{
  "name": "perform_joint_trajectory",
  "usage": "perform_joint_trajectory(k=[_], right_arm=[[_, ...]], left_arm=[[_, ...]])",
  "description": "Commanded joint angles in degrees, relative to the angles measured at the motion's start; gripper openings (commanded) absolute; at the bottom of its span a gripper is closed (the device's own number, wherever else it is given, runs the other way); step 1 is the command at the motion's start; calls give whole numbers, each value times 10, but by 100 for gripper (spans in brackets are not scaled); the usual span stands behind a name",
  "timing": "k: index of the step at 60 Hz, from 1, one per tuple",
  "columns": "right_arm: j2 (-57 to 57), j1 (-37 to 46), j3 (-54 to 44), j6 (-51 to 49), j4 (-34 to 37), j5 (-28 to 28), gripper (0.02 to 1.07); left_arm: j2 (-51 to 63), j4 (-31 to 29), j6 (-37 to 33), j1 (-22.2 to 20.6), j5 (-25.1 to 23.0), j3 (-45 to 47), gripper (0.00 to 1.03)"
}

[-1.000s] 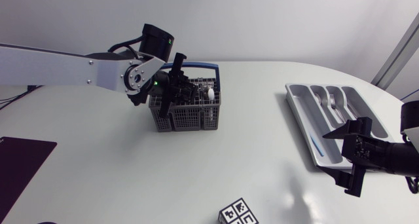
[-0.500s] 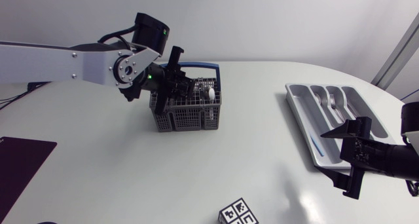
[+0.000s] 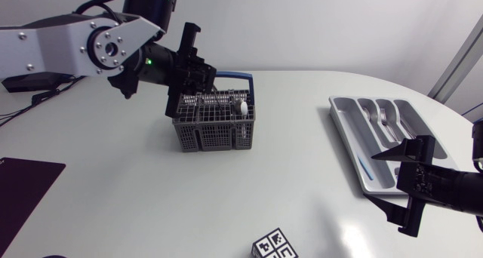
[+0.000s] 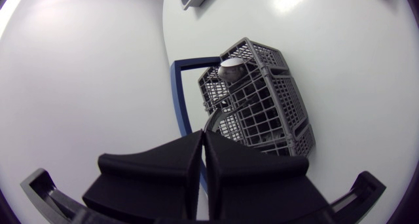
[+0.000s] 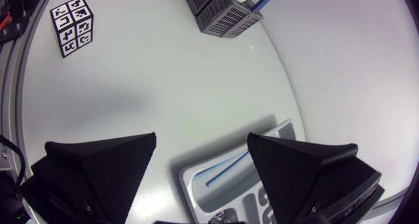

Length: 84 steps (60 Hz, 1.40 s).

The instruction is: Transfer all utensils from the basket to the drawer tray.

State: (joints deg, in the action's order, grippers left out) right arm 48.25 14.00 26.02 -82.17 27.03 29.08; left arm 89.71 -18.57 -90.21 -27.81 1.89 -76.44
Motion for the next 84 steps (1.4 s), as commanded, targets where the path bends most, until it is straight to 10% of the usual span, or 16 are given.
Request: perform_joint_trajectory(k=[1,9,35,55,67,84], right_arm=[[-15,-12,-5,25,16,-2,102],[-40,-32,17,80,39,5,102],[-82,-194,74,369,32,13,102],[-88,-441,40,514,-102,-195,95],[-40,-530,23,525,-167,-286,86],[28,-547,13,516,-245,-343,43]], left_arm=[[-26,-25,2,2,6,-37,3],[-44,-118,102,-8,9,-89,3],[-62,-153,473,-128,59,-53,4],[16,-207,705,-203,16,-88,4],[58,-242,761,-206,-46,-126,4],[71,-271,787,-205,-96,-160,4]])
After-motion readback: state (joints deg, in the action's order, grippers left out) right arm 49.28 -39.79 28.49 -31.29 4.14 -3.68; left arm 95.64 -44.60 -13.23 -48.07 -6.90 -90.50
